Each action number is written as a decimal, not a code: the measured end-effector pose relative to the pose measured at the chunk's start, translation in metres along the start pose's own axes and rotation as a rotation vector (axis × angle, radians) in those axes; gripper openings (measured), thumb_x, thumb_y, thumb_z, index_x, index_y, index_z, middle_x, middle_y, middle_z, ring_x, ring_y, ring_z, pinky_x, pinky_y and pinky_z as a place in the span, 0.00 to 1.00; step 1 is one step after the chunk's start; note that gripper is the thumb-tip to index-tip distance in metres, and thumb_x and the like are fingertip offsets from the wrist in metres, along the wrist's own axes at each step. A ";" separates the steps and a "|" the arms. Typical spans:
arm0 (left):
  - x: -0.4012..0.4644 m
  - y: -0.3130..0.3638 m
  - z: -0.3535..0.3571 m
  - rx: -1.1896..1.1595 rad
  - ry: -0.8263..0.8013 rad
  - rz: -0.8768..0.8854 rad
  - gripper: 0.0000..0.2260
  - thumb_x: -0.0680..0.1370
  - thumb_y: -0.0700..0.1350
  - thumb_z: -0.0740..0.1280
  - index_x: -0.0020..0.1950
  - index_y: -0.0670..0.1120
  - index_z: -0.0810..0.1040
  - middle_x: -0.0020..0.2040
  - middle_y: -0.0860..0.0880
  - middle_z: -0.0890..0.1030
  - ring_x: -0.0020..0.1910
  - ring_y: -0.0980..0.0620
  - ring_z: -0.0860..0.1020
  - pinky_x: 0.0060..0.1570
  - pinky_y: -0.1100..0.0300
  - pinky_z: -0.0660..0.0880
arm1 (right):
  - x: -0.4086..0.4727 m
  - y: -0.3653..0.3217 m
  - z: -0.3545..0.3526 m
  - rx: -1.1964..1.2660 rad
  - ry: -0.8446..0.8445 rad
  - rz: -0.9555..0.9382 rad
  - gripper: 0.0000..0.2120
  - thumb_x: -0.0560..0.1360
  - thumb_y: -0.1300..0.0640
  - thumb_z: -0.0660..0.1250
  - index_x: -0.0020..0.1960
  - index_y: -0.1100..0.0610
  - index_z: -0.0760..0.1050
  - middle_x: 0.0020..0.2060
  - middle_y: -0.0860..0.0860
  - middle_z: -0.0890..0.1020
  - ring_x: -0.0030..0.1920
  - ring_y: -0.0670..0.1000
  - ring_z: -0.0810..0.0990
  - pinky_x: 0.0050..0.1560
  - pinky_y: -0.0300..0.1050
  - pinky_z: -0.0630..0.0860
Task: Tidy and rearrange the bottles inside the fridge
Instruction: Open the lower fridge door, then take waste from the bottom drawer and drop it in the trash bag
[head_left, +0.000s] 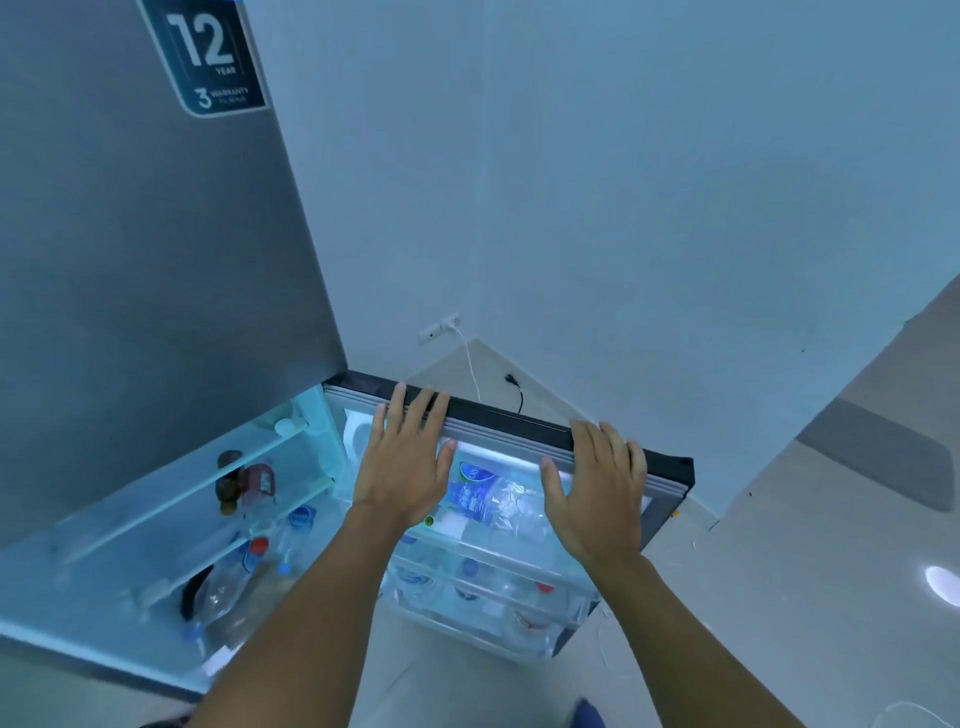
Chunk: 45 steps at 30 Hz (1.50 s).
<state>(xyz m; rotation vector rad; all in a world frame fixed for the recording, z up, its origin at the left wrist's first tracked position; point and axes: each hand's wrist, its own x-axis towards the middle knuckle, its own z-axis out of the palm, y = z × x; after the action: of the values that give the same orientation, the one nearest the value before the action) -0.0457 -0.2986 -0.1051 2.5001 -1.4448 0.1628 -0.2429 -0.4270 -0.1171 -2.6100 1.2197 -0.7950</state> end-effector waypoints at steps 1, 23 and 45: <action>-0.005 -0.002 -0.001 0.002 0.006 0.006 0.27 0.82 0.57 0.47 0.79 0.47 0.54 0.79 0.48 0.58 0.79 0.44 0.49 0.76 0.43 0.53 | -0.001 -0.001 0.002 0.054 0.028 0.011 0.22 0.78 0.46 0.61 0.68 0.56 0.73 0.66 0.51 0.78 0.71 0.55 0.70 0.75 0.55 0.54; -0.241 -0.257 0.211 -0.015 -0.034 -0.625 0.15 0.78 0.52 0.62 0.63 0.48 0.72 0.60 0.48 0.74 0.52 0.42 0.78 0.48 0.48 0.76 | -0.158 -0.188 0.363 0.638 -0.632 -0.410 0.13 0.78 0.57 0.63 0.61 0.57 0.77 0.57 0.52 0.81 0.58 0.53 0.79 0.60 0.52 0.76; -0.322 -0.271 0.226 -0.048 -0.072 -0.752 0.14 0.78 0.51 0.61 0.62 0.47 0.72 0.57 0.47 0.72 0.56 0.43 0.76 0.51 0.50 0.75 | -0.167 -0.194 0.363 0.219 -0.837 -0.574 0.20 0.80 0.50 0.61 0.68 0.57 0.71 0.65 0.55 0.76 0.65 0.56 0.74 0.63 0.52 0.73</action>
<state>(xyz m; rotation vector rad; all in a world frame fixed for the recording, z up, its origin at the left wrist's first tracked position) 0.0202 0.0398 -0.4360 2.8275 -0.4382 -0.1019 -0.0111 -0.2048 -0.4238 -2.6324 0.1526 0.1486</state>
